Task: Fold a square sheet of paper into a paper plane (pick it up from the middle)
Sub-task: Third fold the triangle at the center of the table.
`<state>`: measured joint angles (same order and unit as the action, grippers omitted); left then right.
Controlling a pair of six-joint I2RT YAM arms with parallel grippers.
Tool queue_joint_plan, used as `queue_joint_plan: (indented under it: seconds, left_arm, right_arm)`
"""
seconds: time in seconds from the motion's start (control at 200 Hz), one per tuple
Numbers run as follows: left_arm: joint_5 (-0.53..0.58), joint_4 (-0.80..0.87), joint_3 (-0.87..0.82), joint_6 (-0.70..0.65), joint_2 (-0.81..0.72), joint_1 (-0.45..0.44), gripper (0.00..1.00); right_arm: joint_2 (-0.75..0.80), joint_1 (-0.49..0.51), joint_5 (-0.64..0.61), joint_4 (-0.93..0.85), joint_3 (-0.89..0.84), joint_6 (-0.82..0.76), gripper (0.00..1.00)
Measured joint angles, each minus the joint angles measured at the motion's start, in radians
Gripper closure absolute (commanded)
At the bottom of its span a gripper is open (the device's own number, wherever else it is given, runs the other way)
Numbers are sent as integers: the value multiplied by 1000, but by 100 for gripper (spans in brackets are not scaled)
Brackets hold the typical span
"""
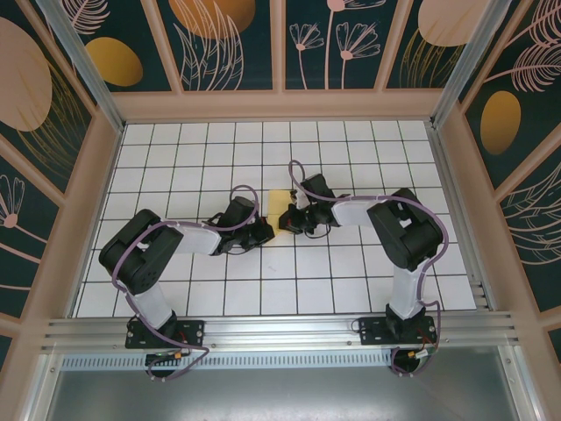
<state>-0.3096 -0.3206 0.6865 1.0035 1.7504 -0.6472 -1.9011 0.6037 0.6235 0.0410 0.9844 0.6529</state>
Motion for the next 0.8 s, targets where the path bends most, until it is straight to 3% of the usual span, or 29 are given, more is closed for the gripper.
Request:
queue_joint_plan:
  seconds: [0.325, 0.616, 0.801]
  left_arm:
    - [5, 7, 1, 0, 0, 0, 100]
    - [7, 7, 1, 0, -1, 0, 100]
    - [7, 8, 1, 0, -1, 0, 100]
  right_arm:
    - [-55, -23, -29, -69, 67, -71, 100]
    - [-96, -160, -40, -98, 138, -153, 100]
    - [-86, -198, -55, -97, 143, -174, 100]
